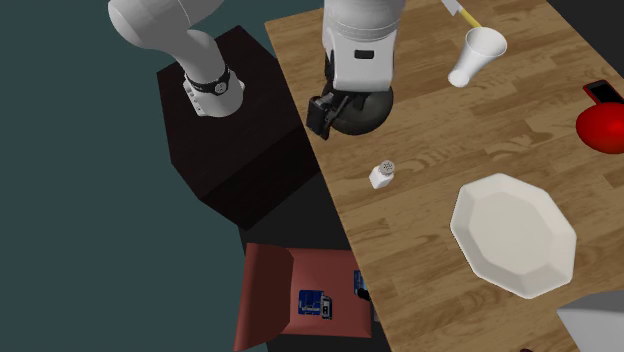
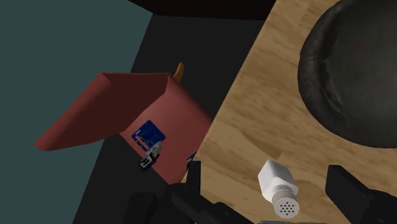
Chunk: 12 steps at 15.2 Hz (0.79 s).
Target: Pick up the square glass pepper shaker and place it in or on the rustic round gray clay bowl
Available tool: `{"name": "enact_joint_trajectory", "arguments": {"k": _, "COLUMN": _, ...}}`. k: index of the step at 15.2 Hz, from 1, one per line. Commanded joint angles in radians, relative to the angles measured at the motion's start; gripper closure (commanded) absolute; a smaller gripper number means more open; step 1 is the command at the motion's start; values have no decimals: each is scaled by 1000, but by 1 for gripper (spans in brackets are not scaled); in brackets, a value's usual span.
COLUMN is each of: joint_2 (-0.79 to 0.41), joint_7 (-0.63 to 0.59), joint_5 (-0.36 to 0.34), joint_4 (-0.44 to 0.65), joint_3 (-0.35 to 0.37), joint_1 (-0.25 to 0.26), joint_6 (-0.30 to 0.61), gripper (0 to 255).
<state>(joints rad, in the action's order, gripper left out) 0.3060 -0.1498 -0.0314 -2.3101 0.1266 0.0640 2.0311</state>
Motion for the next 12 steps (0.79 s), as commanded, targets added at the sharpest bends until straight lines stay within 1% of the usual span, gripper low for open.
{"name": "enact_joint_trajectory", "arguments": {"k": 1, "joint_2": -70, "joint_7": -20, "joint_5": -5, "joint_4": 22, "joint_3": 14, "joint_1": 4, "joint_6": 53, "gripper": 0}}
{"name": "enact_joint_trajectory", "arguments": {"k": 6, "joint_2": -251, "joint_7": -67, "joint_5": -34, "joint_4": 108, "joint_3": 40, "joint_1": 13, "joint_6": 155, "gripper": 0}}
{"name": "enact_joint_trajectory", "arguments": {"k": 10, "joint_2": -400, "joint_7": -107, "joint_5": -68, "joint_4": 201, "joint_3": 53, "joint_1": 26, "joint_6": 215, "gripper": 0}}
{"name": "enact_joint_trajectory", "arguments": {"k": 12, "joint_2": -418, "joint_7": -112, "joint_5": -73, "joint_4": 203, "joint_3": 52, "joint_1": 28, "joint_6": 231, "gripper": 0}}
